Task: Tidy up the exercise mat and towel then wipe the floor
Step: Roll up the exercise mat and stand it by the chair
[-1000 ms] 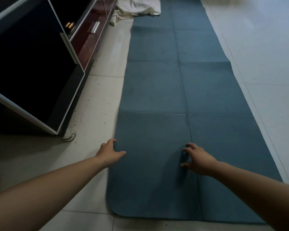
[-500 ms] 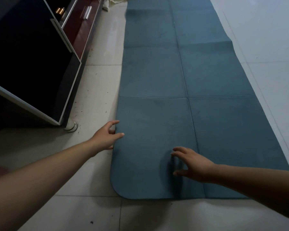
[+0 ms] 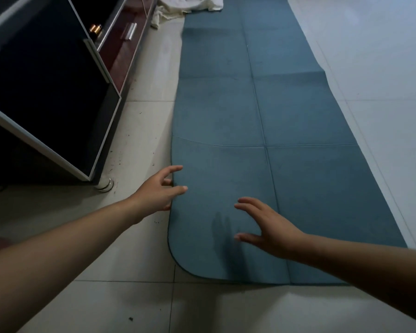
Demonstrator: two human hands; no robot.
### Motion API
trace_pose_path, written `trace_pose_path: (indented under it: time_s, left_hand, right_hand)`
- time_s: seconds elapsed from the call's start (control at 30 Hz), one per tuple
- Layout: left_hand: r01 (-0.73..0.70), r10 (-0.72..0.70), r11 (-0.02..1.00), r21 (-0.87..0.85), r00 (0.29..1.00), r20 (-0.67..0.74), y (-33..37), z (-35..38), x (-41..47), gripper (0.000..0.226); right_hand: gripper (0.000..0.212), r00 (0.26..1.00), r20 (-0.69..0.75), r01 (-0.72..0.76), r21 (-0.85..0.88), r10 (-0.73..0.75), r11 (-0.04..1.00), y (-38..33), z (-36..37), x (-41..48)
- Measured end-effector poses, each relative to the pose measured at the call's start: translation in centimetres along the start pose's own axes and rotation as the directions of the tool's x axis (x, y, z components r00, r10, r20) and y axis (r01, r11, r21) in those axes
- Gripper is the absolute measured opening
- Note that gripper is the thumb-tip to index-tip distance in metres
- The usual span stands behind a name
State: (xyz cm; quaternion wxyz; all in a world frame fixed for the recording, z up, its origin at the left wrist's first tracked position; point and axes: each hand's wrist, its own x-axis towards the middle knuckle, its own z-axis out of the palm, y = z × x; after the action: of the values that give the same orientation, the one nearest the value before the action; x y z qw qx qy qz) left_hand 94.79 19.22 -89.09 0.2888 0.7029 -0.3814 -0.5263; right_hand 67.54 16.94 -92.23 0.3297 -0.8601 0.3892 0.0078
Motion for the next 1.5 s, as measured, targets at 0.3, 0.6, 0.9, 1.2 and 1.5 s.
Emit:
trace_pose_path:
  time_s: [0.3, 0.6, 0.9, 1.2, 1.5]
  left_hand:
    - [-0.330, 0.305, 0.939, 0.094, 0.928, 0.214, 3.1, -0.7, -2.2, 0.052]
    - [-0.332, 0.316, 0.936, 0.117, 0.939, 0.135, 5.1, 2.3, -0.4, 0.058]
    - [-0.153, 0.152, 0.938, 0.310, 0.988, 0.025, 6.2, 2.0, 0.2, 0.078]
    - [-0.464, 0.444, 0.860, 0.210, 0.885, 0.138, 9.0, 1.6, -0.5, 0.044]
    - [-0.392, 0.413, 0.904, 0.170, 0.903, -0.120, 6.4, -0.2, 1.9, 0.012]
  right_hand:
    - [0.077, 0.967, -0.223, -0.081, 0.196, 0.125, 0.977, -0.6, -6.3, 0.4]
    - [0.068, 0.971, 0.003, -0.213, 0.471, 0.240, 0.856, -3.3, -5.3, -5.4]
    - [0.013, 0.940, -0.239, -0.122, 0.431, 0.243, 0.894, -3.3, -5.1, -2.1]
    - [0.009, 0.945, -0.296, -0.009, 0.400, 0.139, 0.917, -4.4, -8.7, 2.0]
    - [0.016, 0.949, -0.214, -0.164, 0.287, 0.230, 0.944, -1.9, -8.8, 0.8]
